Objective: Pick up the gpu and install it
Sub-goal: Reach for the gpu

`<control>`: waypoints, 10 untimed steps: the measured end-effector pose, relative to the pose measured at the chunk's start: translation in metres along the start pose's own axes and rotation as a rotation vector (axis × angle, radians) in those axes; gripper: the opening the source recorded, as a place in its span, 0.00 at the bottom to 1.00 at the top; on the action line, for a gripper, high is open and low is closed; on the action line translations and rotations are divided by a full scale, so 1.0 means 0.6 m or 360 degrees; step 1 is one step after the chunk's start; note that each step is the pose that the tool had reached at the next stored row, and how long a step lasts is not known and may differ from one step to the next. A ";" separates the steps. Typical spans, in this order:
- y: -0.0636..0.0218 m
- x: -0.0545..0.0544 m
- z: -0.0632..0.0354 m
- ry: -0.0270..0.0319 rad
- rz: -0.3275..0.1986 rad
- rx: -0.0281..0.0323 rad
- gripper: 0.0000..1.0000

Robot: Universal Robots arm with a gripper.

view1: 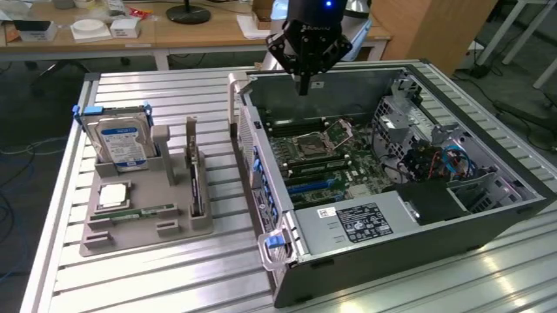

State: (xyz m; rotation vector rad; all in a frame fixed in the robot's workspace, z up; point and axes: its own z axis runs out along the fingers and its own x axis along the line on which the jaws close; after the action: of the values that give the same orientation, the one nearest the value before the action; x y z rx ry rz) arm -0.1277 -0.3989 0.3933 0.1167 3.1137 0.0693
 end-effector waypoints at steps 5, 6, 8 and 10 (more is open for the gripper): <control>-0.003 0.032 -0.001 0.00002 0.0000 -0.00030 0.10; -0.003 0.039 -0.001 0.00004 0.0000 -0.00036 0.10; -0.004 0.053 -0.001 0.00004 0.0000 -0.00038 0.10; -0.005 0.066 -0.002 -0.00003 0.0000 -0.00042 0.10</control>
State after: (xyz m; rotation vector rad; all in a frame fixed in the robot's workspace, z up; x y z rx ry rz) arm -0.1675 -0.3991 0.3932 0.1166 3.1133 0.0733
